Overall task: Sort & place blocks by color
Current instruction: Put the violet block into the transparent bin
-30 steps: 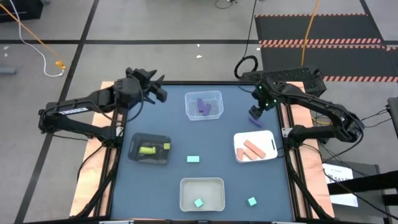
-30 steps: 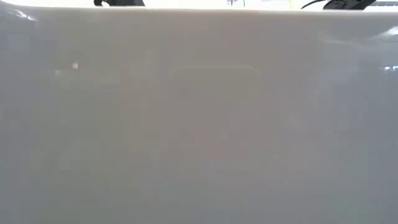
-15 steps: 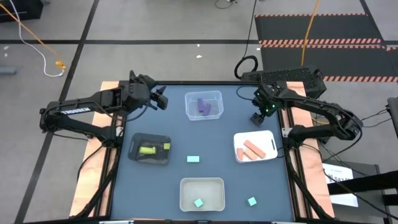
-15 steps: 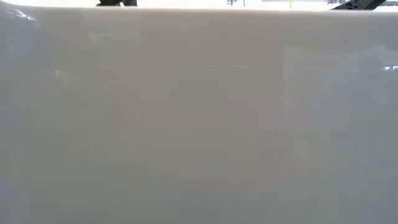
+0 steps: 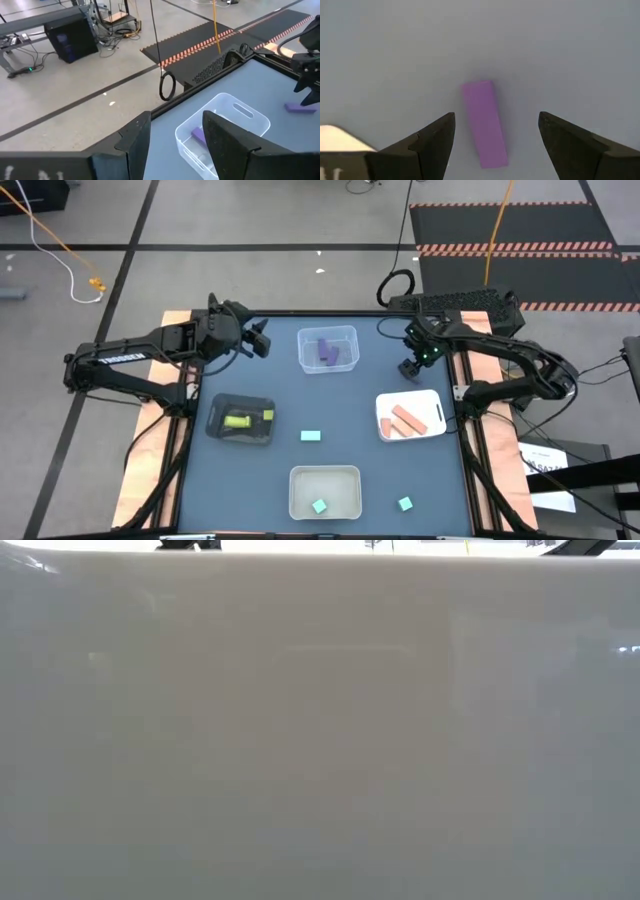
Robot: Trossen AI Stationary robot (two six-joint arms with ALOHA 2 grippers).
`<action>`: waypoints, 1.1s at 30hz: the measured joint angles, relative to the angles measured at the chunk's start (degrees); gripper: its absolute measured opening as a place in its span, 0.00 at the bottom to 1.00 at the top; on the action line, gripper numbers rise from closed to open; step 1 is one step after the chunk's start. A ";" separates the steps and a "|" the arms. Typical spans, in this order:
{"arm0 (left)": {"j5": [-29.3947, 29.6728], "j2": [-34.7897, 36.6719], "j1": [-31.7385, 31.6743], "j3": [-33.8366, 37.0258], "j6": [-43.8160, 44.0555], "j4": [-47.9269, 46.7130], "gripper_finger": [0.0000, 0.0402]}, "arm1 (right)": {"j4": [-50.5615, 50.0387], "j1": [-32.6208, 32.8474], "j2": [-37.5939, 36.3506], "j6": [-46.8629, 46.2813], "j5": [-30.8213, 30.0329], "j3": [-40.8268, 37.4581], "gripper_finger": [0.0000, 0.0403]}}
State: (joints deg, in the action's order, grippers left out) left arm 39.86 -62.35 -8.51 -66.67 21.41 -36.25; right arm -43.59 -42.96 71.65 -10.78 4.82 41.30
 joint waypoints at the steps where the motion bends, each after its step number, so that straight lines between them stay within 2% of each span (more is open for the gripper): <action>1: -0.01 0.00 0.00 0.00 -0.15 0.00 0.45 | 0.40 0.00 0.86 -0.14 -0.02 0.00 0.69; 13: 0.02 0.00 -0.04 0.00 -3.58 0.42 0.45 | 4.01 0.00 12.23 2.16 -1.07 0.33 0.67; 17: 0.02 0.00 -0.04 0.00 -3.71 0.46 0.45 | 4.47 0.07 13.81 3.81 -4.70 0.23 0.53; 22: 0.04 0.00 -0.04 0.00 -3.69 0.48 0.45 | 5.67 0.02 13.70 3.97 -6.55 0.16 0.23; 23: 0.04 0.00 -0.04 0.00 -3.69 0.49 0.45 | 6.15 0.02 13.56 4.16 -6.72 0.06 0.20; 28: 0.07 0.00 -0.04 -0.02 -3.67 0.50 0.45 | 8.19 -0.05 10.81 5.28 -7.79 -0.03 0.20; 33: 0.09 0.00 -0.04 -0.02 -3.63 0.52 0.45 | 10.13 -0.13 3.70 4.53 -8.74 -0.11 0.20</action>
State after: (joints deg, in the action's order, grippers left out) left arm 39.94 -62.35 -8.56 -66.70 17.77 -35.73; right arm -33.45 -43.09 75.35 -6.25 -3.92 41.19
